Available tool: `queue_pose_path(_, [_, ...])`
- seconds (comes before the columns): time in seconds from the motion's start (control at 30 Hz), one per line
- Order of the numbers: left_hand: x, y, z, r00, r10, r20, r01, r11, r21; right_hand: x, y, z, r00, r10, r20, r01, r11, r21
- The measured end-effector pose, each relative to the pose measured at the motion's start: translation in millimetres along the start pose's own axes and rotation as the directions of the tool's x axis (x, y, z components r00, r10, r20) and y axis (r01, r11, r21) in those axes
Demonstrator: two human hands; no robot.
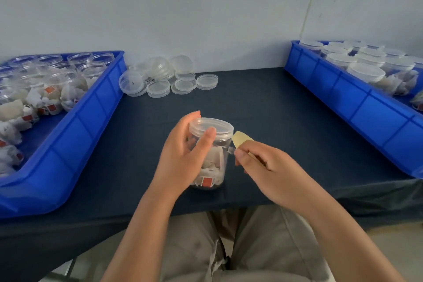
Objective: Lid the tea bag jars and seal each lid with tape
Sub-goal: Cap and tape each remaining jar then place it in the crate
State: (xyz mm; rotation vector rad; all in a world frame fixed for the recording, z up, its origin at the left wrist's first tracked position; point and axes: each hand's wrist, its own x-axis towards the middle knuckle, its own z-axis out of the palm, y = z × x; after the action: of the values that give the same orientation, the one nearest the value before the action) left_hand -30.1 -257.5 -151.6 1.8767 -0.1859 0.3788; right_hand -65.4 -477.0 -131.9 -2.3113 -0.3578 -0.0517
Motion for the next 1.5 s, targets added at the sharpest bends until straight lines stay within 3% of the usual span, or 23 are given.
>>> queue_pose_path(0.47, [-5,7,18,0.984,0.154,0.094,-0.168,0.973,0.16,2,0,-4,0.999,-0.006,-0.052,-0.001,0.992,-0.122])
queue_pose_path(0.8, [-4,5,21,0.974,0.212,0.075,-0.223,0.954,0.2,4,1,-3,0.998,-0.024,-0.063,0.011,0.98,-0.198])
queue_pose_path(1.23, [-3,6,13,0.979,0.183,0.085,-0.197,0.958,0.208,2,-3,-3,0.992,-0.073,-0.103,0.051,0.977,-0.207])
queue_pose_path(1.37, [-7,9,4,0.991,0.062,0.119,-0.064,0.998,0.014,-1,-4,-12,0.995,-0.094,-0.016,0.09,0.98,-0.18])
queue_pose_path(1.5, [-10,14,-9,0.982,-0.02,0.187,0.025,0.999,-0.021,-2,-4,-23,0.982,-0.151,0.112,0.169,0.97,-0.174])
